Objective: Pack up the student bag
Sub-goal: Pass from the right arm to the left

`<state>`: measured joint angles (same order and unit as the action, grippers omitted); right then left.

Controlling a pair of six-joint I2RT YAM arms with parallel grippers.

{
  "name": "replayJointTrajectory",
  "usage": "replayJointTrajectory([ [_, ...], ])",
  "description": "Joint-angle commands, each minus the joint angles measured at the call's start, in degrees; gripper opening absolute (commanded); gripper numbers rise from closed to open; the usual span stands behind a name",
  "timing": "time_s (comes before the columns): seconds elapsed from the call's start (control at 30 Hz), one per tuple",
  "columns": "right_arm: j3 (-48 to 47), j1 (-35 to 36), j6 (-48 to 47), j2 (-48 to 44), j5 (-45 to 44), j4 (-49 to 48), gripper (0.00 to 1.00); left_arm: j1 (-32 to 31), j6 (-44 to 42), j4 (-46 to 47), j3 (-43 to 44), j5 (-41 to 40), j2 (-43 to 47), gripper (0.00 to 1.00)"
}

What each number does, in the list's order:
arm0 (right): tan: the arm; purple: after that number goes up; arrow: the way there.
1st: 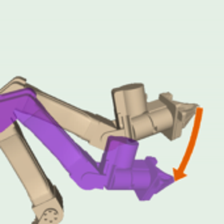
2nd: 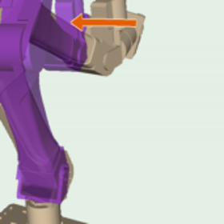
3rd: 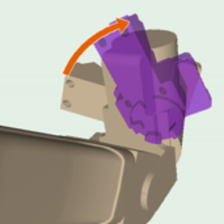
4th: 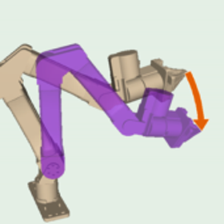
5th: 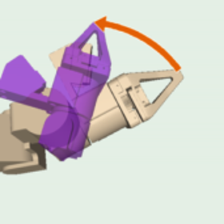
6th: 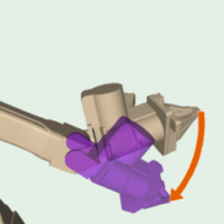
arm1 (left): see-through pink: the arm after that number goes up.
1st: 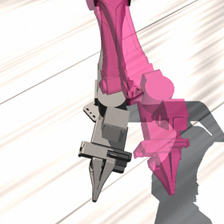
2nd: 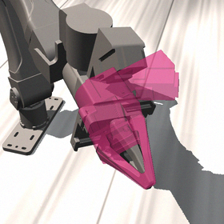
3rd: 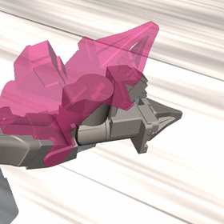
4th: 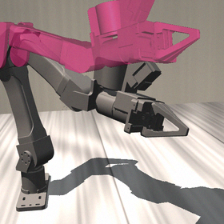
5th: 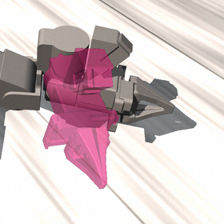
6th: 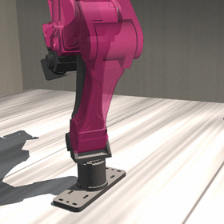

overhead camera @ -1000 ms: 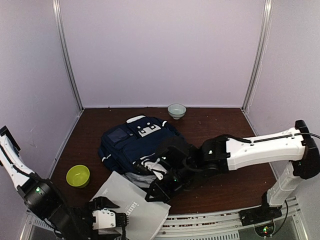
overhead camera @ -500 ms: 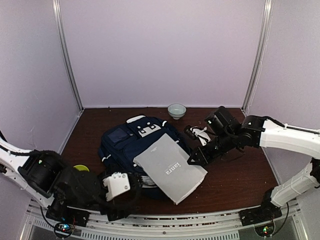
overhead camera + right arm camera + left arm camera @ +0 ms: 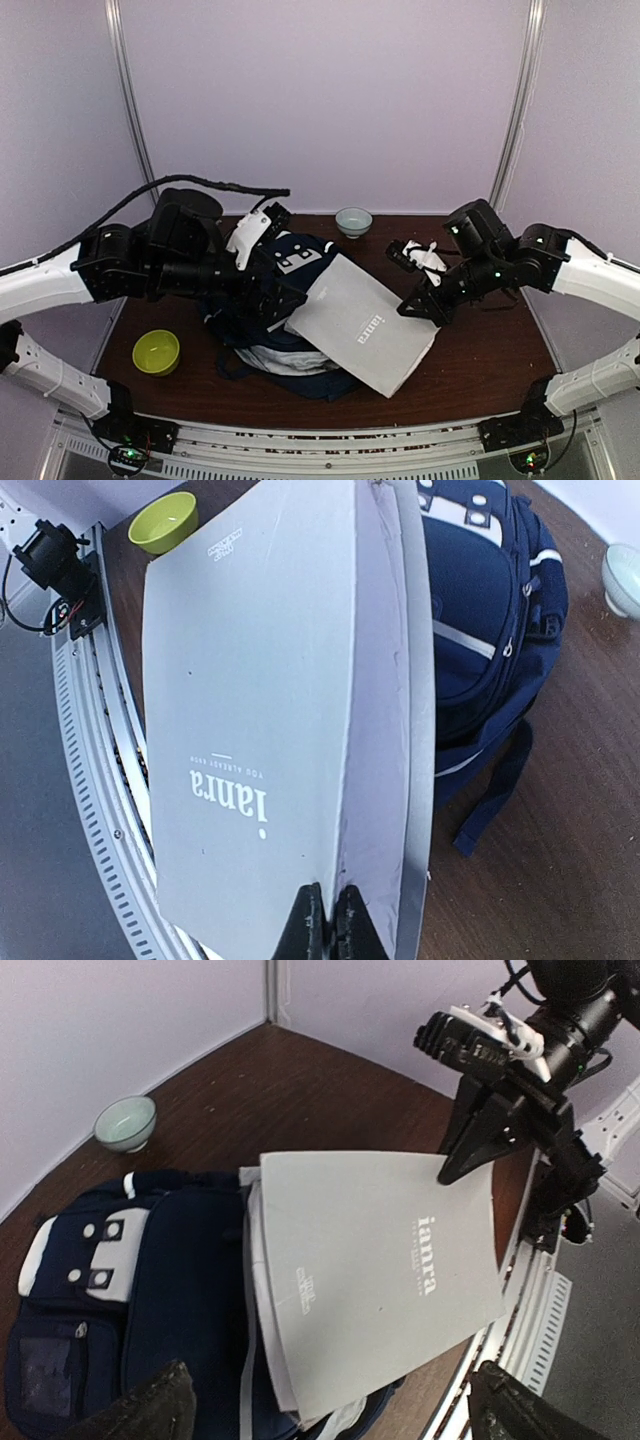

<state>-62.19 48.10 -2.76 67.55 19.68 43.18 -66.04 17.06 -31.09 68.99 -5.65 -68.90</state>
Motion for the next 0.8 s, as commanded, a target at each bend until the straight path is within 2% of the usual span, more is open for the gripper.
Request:
replayJointTrajectory([
  [0.0,-0.1,-0.3,-5.8,-4.0,-0.2,-2.4,0.0,1.3,-4.2,3.4,3.8,13.1,-2.0,0.98],
  [0.07,0.0,-0.4,-6.8,-5.1,1.0,-3.5,0.0,2.6,-3.4,6.9,1.6,16.5,-0.9,0.96],
  [0.17,1.0,-0.4,-8.1,-7.0,4.4,-6.1,0.0,4.2,-2.6,11.1,-0.4,17.8,-0.2,0.87],
  [0.4,3.6,-0.4,-9.9,-11.9,8.2,-11.1,0.0,5.5,-1.5,9.6,2.3,17.9,-4.0,0.9],
  [0.63,5.0,-0.3,-9.4,-14.2,12.3,-14.7,0.0,6.8,1.6,18.6,-0.4,23.5,-5.2,0.91],
  [0.7,4.9,-0.3,-9.4,-14.1,12.4,-15.0,0.0,6.8,1.8,19.2,0.2,26.5,-6.5,0.85],
  [0.77,4.7,-0.4,-9.4,-14.0,12.2,-14.9,0.0,6.8,1.0,19.0,1.0,28.8,-7.5,0.71],
])
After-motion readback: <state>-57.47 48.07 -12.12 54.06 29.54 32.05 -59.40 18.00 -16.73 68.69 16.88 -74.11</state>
